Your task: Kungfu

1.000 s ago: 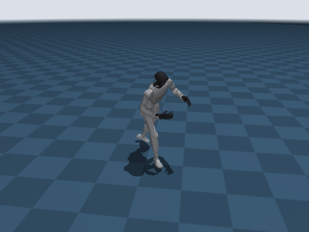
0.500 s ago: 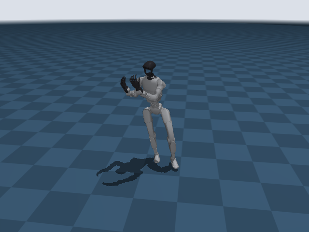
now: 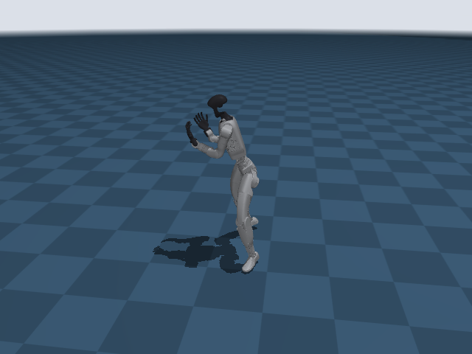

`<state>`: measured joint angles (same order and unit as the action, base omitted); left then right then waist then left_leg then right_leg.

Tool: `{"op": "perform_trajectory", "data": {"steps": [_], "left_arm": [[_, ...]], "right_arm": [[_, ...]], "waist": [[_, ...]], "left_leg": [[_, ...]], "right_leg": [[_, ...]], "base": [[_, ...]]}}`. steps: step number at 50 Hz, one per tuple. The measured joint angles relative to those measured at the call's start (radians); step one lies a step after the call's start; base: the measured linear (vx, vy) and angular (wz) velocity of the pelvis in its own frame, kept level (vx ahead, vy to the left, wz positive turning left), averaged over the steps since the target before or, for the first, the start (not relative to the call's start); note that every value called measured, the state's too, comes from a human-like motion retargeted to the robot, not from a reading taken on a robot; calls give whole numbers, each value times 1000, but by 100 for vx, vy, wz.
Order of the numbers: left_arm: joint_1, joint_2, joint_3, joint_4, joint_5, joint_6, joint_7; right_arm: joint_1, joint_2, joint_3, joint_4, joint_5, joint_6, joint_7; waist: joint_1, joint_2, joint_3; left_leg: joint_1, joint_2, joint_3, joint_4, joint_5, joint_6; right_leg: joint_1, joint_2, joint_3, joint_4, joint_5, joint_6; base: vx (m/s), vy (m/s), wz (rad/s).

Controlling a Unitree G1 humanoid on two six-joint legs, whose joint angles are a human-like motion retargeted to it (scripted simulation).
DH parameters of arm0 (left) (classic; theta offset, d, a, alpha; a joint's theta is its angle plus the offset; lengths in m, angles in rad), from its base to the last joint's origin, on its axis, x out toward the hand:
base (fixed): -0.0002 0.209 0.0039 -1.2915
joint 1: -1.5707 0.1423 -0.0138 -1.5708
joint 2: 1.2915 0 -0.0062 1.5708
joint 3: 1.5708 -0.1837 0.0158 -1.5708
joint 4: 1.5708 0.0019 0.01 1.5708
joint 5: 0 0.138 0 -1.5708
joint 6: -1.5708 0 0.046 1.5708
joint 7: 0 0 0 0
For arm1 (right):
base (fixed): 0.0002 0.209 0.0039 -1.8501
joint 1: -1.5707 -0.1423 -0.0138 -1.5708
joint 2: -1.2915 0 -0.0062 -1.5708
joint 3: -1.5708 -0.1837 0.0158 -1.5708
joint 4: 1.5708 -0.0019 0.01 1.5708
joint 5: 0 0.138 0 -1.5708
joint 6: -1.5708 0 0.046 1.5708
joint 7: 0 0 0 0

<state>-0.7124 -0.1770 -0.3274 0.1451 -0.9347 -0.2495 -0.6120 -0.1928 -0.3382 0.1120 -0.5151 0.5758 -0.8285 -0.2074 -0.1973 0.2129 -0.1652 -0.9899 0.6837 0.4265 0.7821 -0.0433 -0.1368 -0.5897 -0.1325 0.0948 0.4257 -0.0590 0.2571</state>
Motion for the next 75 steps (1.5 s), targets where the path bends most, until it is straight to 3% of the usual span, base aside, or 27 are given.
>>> {"op": "perform_trajectory", "data": {"steps": [2,5,10,14,17,18,20,22,23,24,25,26,27,28,30,32,34,37,40,44,50,55,62,68,75], "left_arm": [[6,48,-5,-21,43,-11,14],[24,145,14,-73,98,7,-9],[54,360,102,-162,190,4,19],[133,547,209,-198,311,20,66],[253,746,324,-168,390,38,80],[290,831,379,-127,430,48,81],[336,1030,520,35,571,44,114],[388,1207,688,340,830,11,214],[412,1266,766,544,1017,-10,293],[396,1305,829,779,1230,20,396],[361,1334,884,1030,1457,75,511],[309,1368,951,1252,1602,150,538],[288,1408,1003,1431,1686,204,524],[331,1457,1023,1524,1649,216,427],[480,1487,1135,1555,1557,289,422],[617,1468,1245,1555,1459,172,569],[682,1441,1349,1555,1450,48,696],[687,1438,1404,1555,1481,4,778],[643,1470,1381,1555,1498,-18,794],[538,1487,1296,1514,1518,-45,808],[315,1490,1094,1237,1474,-141,854],[95,1475,772,802,1387,-209,828],[-267,1462,291,327,1483,-237,647],[-472,1422,-8,272,1495,-314,588],[-516,1394,-81,235,1437,-366,546]], "right_arm": [[12,-35,-20,-7,-22,18,-3],[6,-98,-39,-29,-45,61,-2],[-140,-213,6,-34,-216,151,-59],[-381,-278,73,43,-327,259,-116],[-557,-370,7,217,-301,342,-58],[-617,-399,-28,321,-334,361,-16],[-808,-441,-67,643,-525,361,97],[-1099,-448,55,1162,-907,374,81],[-1253,-418,156,1454,-1110,472,31],[-1359,-376,220,1683,-1246,681,26],[-1441,-330,266,1880,-1349,943,44],[-1462,-282,234,2000,-1406,1025,74],[-1476,-250,211,2084,-1428,1052,94],[-1476,-251,203,2097,-1383,970,98],[-1437,-262,182,2025,-1330,793,37],[-1397,-247,177,1973,-1382,694,-114],[-1388,-234,179,1976,-1477,662,-207],[-1360,-223,160,1981,-1542,703,-168],[-1323,-193,121,1979,-1551,717,-183],[-1321,-161,141,1975,-1591,654,-252],[-1321,-153,175,1916,-1608,572,-234],[-1320,-170,214,1791,-1590,504,-105],[-1346,-78,296,1545,-1531,456,-16],[-1373,14,389,1314,-1517,410,-20],[-1340,56,418,1179,-1547,390,-19]], "waist": [[33,-28,-17],[90,-54,-60],[155,-108,-70],[228,-241,-146],[370,-404,-213],[440,-472,-204],[591,-582,-102],[688,-616,-8],[711,-614,11],[725,-609,14],[735,-603,8],[747,-600,6],[757,-600,9],[763,-603,20],[760,-609,40],[758,-616,28],[769,-627,24],[754,-641,11],[706,-642,-13],[675,-617,-25],[648,-614,-35],[615,-606,-54],[552,-548,-68],[477,-462,-59],[432,-428,-35]], "left_leg": [[-34,-29,-7,20,-10,-2],[-113,-60,-53,23,-12,0],[-193,-148,-144,4,12,13],[-251,-311,-194,-67,69,19],[-306,-438,-267,-145,133,8],[-310,-465,-287,-161,147,3],[-273,-485,-311,-190,171,-8],[-237,-506,-327,-218,192,-15],[-221,-519,-333,-231,199,-18],[-211,-528,-340,-243,205,-20],[-203,-535,-348,-254,210,-23],[-195,-535,-359,-268,217,-29],[-186,-537,-371,-281,223,-35],[-174,-542,-382,-295,230,-40],[-149,-560,-397,-316,239,-46],[-141,-560,-390,-331,244,-47],[-144,-549,-379,-346,254,-49],[-142,-557,-393,-375,280,-59],[-119,-570,-419,-410,306,-70],[-98,-561,-407,-432,314,-67],[-85,-528,-371,-420,295,-56],[-98,-502,-351,-388,268,-40],[-83,-454,-269,-352,227,-10],[-35,-392,-172,-341,202,5],[89,-324,13,-385,178,2]], "right_leg": [[4,-67,-111,-56,40,5],[6,-89,-194,-124,77,5],[152,-122,-403,-228,57,5],[251,-141,-552,-255,-2,5],[261,-128,-640,-252,-43,5],[271,-121,-657,-255,-55,5],[315,-99,-658,-259,-80,5],[349,-88,-666,-259,-95,5],[363,-86,-674,-259,-101,5],[371,-83,-679,-261,-104,5],[377,-79,-684,-262,-105,5],[382,-72,-680,-263,-104,5],[388,-65,-676,-265,-104,5],[401,-57,-668,-268,-103,5],[422,-47,-655,-272,-108,5],[415,-56,-657,-268,-129,5],[399,-63,-656,-269,-155,5],[398,-47,-646,-271,-181,5],[415,-35,-662,-265,-181,5],[419,-38,-661,-268,-177,5],[410,-53,-647,-270,-164,5],[400,-58,-651,-276,-139,5],[374,-103,-645,-278,-70,5],[304,-163,-585,-251,1,5],[145,-288,-509,-169,45,5]], "base": [[6,37,20],[11,21,44],[3,9,169],[15,-26,356],[28,-64,314],[21,-78,197],[1,-77,112],[-11,-45,83],[-4,-15,79],[2,1,70],[5,7,49],[6,7,38],[7,3,36],[6,-2,45],[2,-6,45],[-4,1,-11],[-13,-2,-34],[1,-15,23],[6,-12,35],[-12,4,-17],[-5,-4,-43],[-4,-4,-37],[-14,7,-65],[-30,19,-116],[-35,19,-150]]}}
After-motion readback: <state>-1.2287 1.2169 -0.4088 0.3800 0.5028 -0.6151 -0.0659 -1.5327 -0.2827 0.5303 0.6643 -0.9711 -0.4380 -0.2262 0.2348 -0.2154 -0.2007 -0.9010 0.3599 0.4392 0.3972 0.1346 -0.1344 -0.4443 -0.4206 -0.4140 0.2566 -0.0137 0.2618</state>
